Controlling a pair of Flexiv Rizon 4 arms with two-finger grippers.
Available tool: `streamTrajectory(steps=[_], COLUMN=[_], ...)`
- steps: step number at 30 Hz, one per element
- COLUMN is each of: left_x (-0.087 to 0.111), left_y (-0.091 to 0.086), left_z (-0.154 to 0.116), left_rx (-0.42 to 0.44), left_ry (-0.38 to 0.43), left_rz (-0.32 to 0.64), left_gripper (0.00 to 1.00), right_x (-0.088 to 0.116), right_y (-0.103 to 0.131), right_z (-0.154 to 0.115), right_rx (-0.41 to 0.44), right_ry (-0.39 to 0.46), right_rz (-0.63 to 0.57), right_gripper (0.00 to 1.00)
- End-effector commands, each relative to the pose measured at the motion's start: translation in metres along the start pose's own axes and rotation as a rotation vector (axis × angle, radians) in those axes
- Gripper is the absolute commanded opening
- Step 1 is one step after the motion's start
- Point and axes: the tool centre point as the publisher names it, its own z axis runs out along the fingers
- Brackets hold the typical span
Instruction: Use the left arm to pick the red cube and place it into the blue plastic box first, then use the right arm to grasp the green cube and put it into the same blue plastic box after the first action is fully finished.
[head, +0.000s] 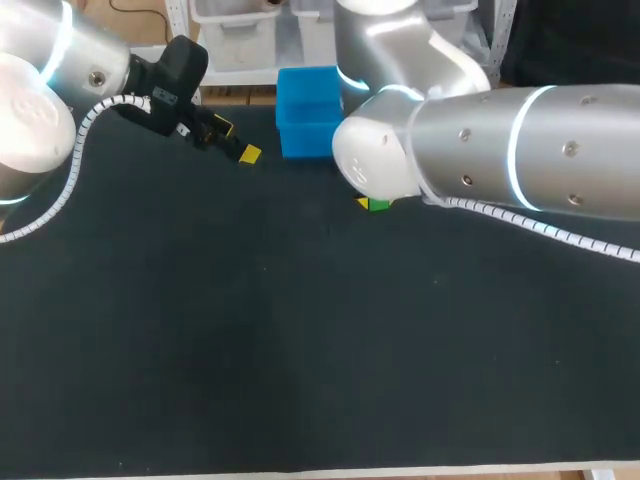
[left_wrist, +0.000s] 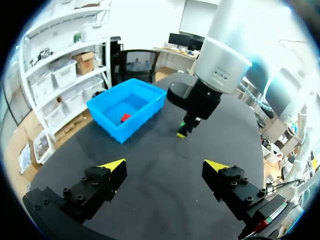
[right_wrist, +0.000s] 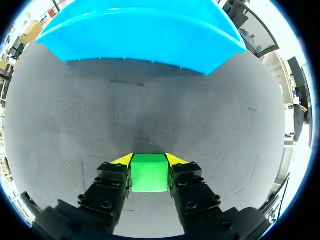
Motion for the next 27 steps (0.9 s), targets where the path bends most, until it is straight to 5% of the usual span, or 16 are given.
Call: streamTrajectory(steps=[1,27], left_x=[0.001,0.001], left_y=[0.001,0.001], left_z=[0.000,0.000], left_rx=[0.003,0.003], left_ry=[-0.005,-0.005], left_rz=[0.004,0.004], left_gripper=[1.00,1.00], right_x=[0.004,-0.034], right_y=[-0.003,-0.017], right_z=[-0.010,-0.145], right_rx=[0.001,0.049], right_ry=[-0.006,-0.078], right_rz=[0.004,-0.047], right_gripper=[0.00,0.00])
